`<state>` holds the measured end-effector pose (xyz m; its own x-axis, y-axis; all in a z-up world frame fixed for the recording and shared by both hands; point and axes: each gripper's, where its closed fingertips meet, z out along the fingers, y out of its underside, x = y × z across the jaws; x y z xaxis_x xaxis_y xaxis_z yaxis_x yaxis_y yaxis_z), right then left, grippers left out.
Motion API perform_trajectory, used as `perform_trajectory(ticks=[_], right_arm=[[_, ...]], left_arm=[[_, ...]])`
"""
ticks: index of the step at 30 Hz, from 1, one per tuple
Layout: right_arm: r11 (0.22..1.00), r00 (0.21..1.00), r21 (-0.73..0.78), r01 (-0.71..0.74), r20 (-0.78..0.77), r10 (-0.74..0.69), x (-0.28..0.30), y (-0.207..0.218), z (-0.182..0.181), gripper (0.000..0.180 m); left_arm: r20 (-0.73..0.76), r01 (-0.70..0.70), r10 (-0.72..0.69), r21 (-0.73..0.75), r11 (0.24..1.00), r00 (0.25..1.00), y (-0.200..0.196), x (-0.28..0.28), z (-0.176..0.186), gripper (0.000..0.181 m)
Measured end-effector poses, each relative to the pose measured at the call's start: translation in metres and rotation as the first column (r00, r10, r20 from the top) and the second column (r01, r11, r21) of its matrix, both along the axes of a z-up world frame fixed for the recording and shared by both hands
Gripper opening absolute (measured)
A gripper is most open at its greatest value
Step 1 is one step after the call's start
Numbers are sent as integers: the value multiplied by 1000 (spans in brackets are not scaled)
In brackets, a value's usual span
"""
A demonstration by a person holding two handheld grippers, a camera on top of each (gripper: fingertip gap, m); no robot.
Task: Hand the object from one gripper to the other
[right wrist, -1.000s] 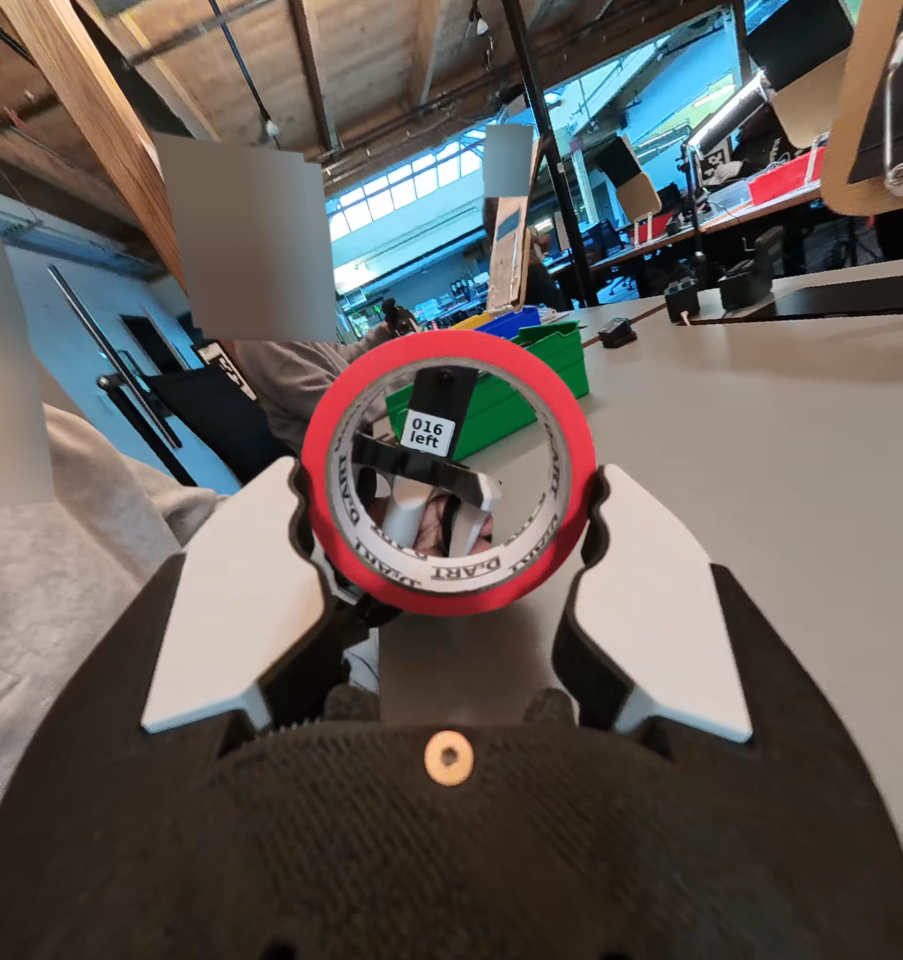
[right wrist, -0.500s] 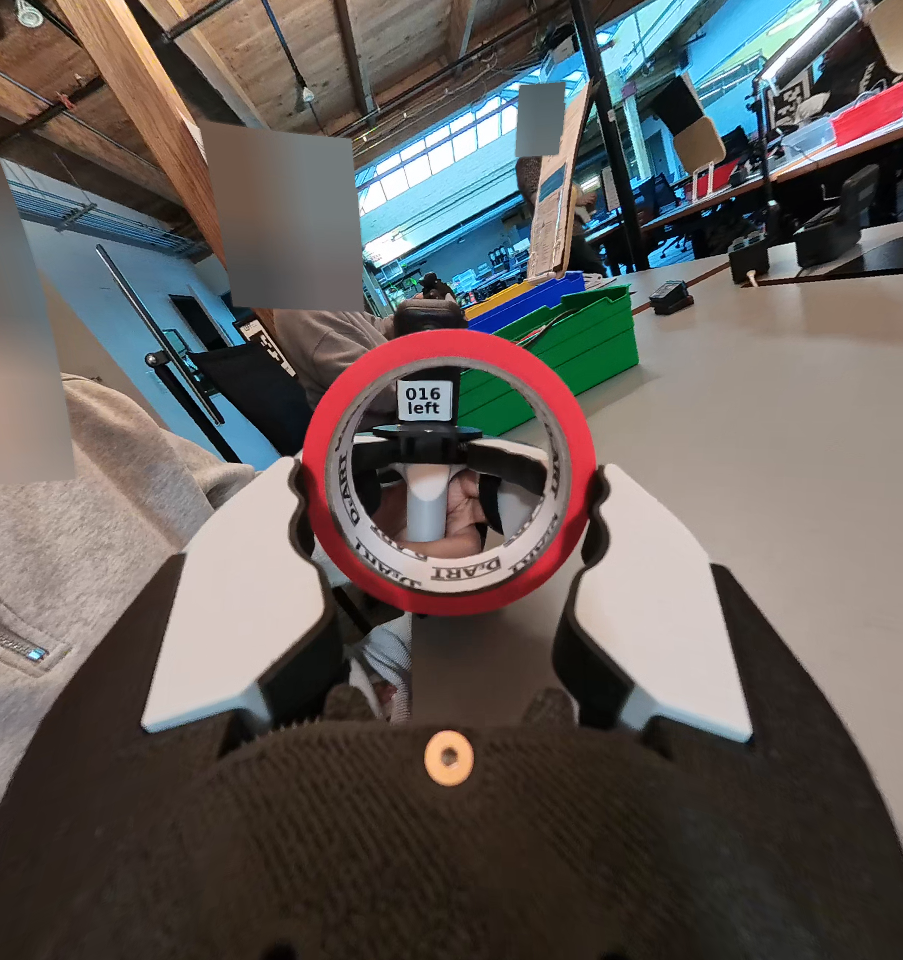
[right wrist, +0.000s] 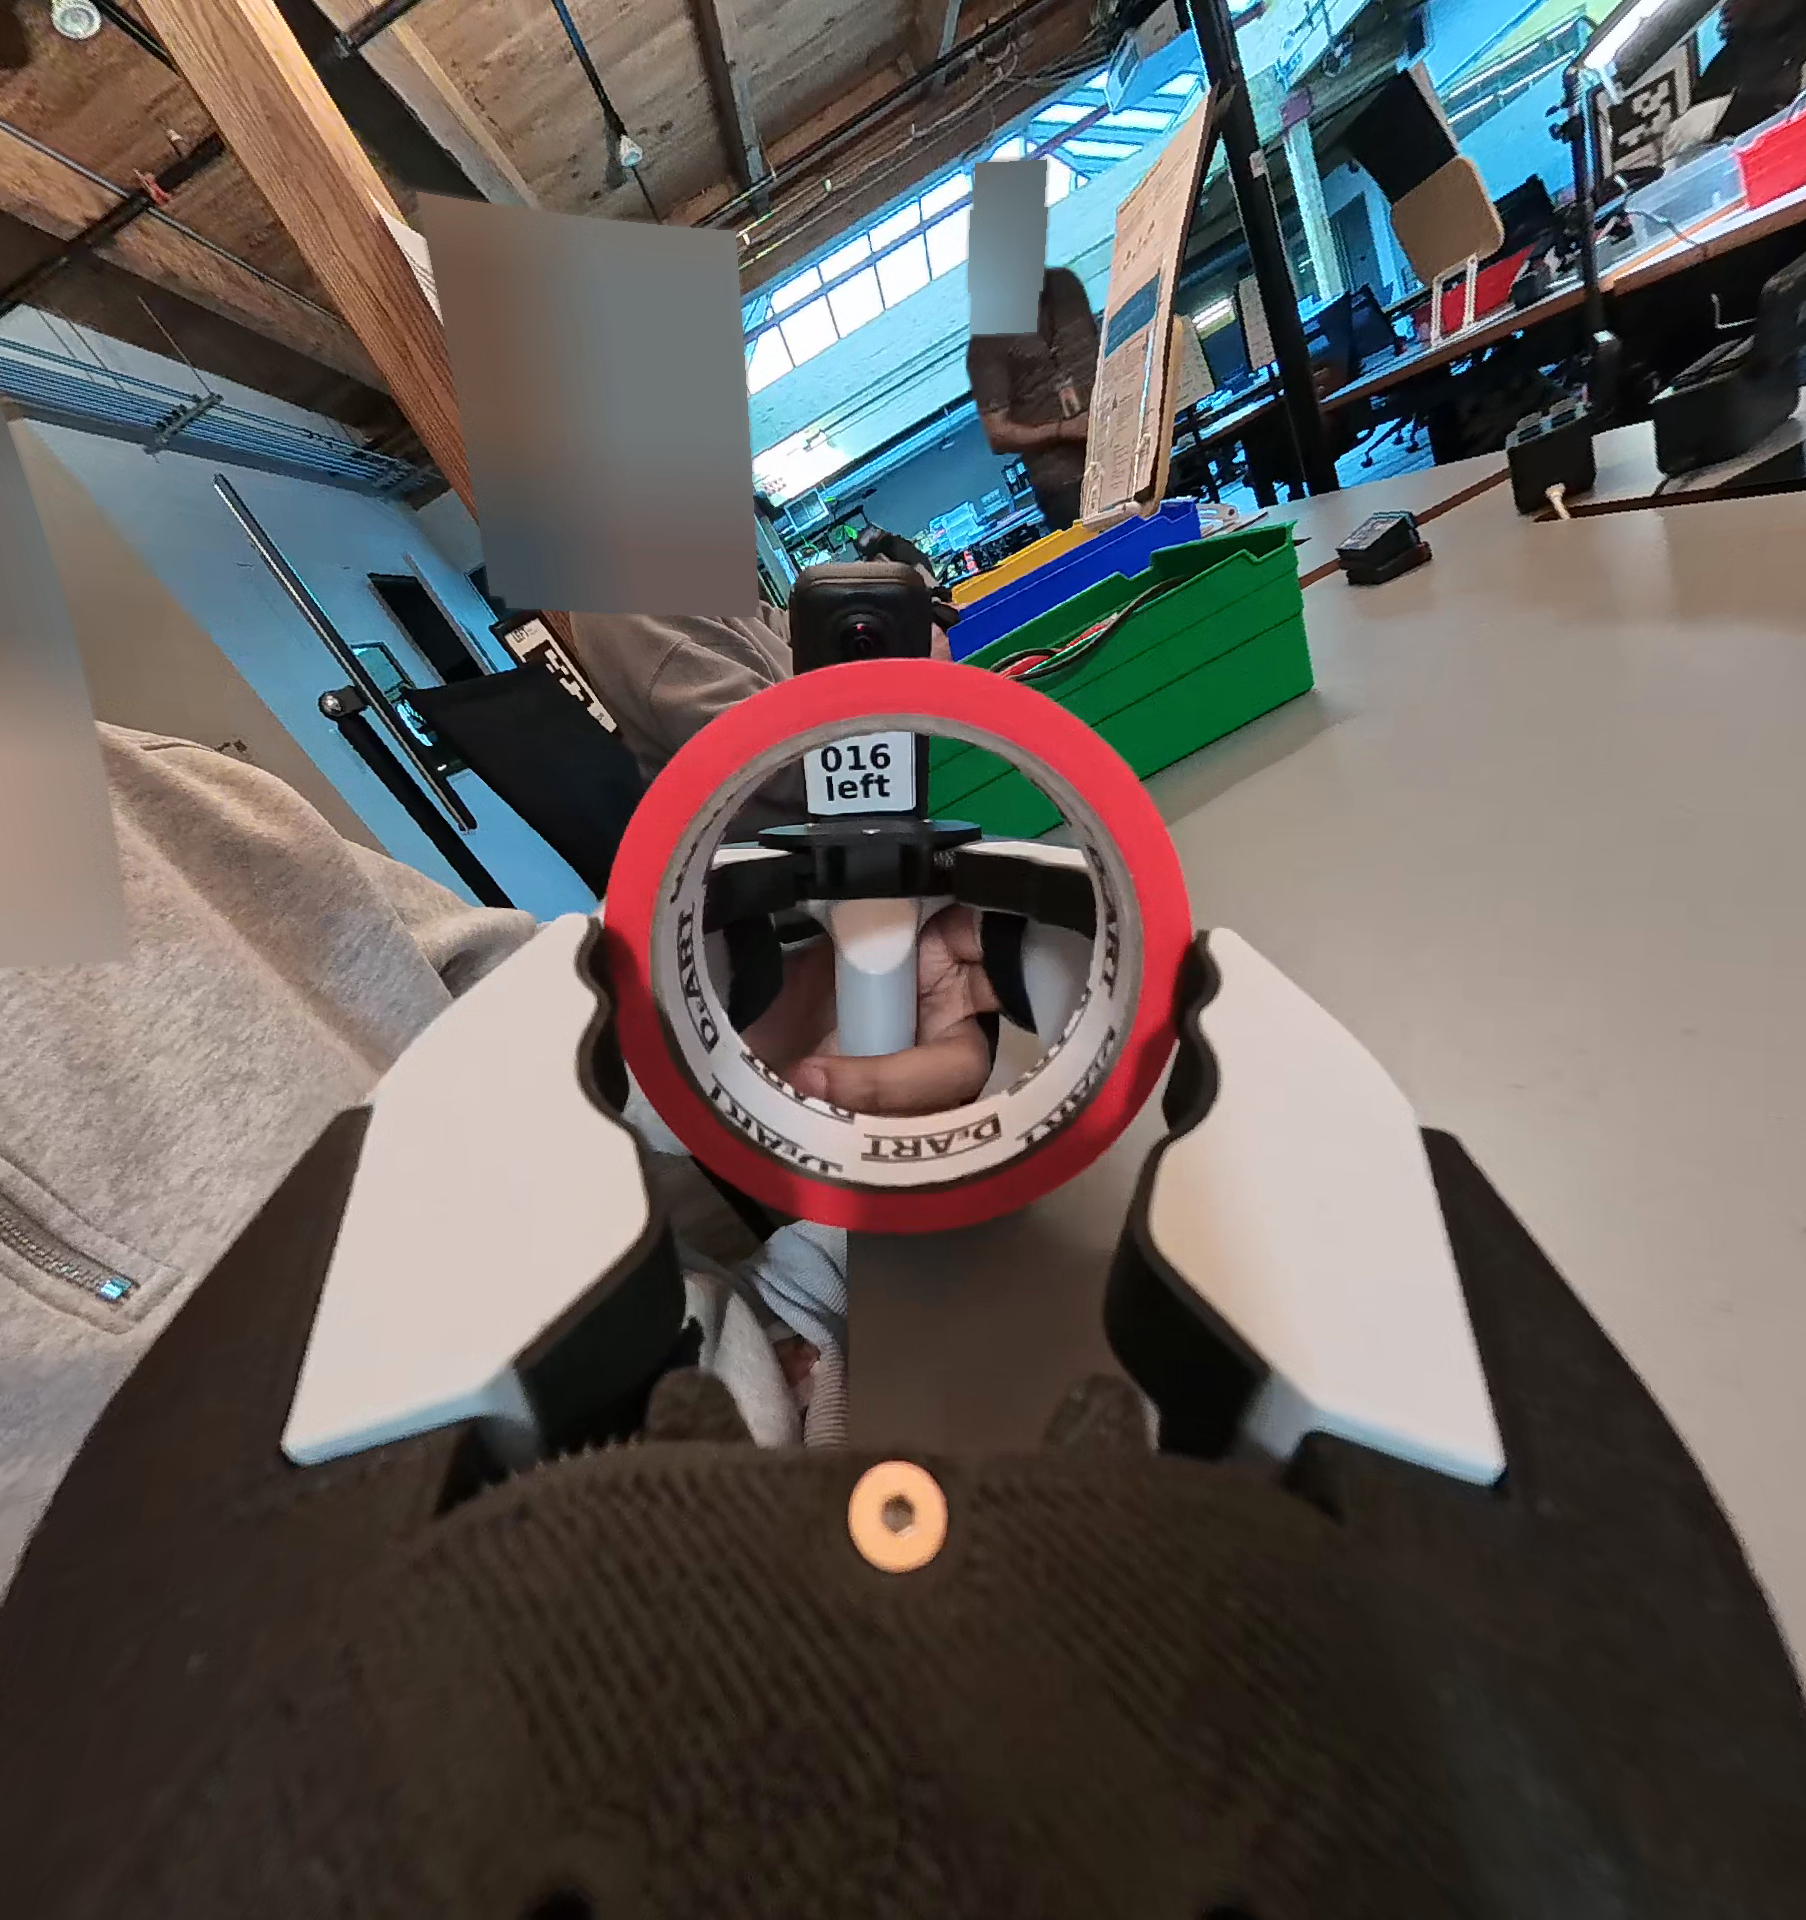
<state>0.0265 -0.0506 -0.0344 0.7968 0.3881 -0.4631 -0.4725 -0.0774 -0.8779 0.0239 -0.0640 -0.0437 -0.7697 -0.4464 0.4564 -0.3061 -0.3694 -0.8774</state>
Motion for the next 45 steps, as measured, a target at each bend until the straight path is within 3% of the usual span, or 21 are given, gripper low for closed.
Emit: perform_trajectory(ticks=[7, 32, 42, 43, 44, 45], right_arm=[[1000, 1000, 0, -9, 7, 9, -3, 1, -1, 104], [999, 999, 19, -27, -18, 28, -8, 5, -4, 105], [990, 994, 96, 101, -46, -97, 22, -1, 6, 103], [989, 994, 99, 108, -37, -104, 23, 0, 5, 104], [990, 994, 96, 107, -26, -105, 23, 0, 4, 104], [991, 994, 81, 105, -5, -105, 21, 1, 1, 103]], left_arm=[[-15, -9, 9, 18, 1000, 1000, -3, 2, -4, 118], [14, -18, 17, 26, 999, 1000, -1, 1, -1, 107], [-65, -44, 36, -124, 991, 997, 18, 11, 3, 105], [-73, -49, 38, -143, 988, 997, 23, 10, 3, 69], [-66, -53, 42, -180, 982, 997, 32, 8, 6, 3], [-84, -107, 90, -242, 964, 992, 45, 13, 6, 0]])
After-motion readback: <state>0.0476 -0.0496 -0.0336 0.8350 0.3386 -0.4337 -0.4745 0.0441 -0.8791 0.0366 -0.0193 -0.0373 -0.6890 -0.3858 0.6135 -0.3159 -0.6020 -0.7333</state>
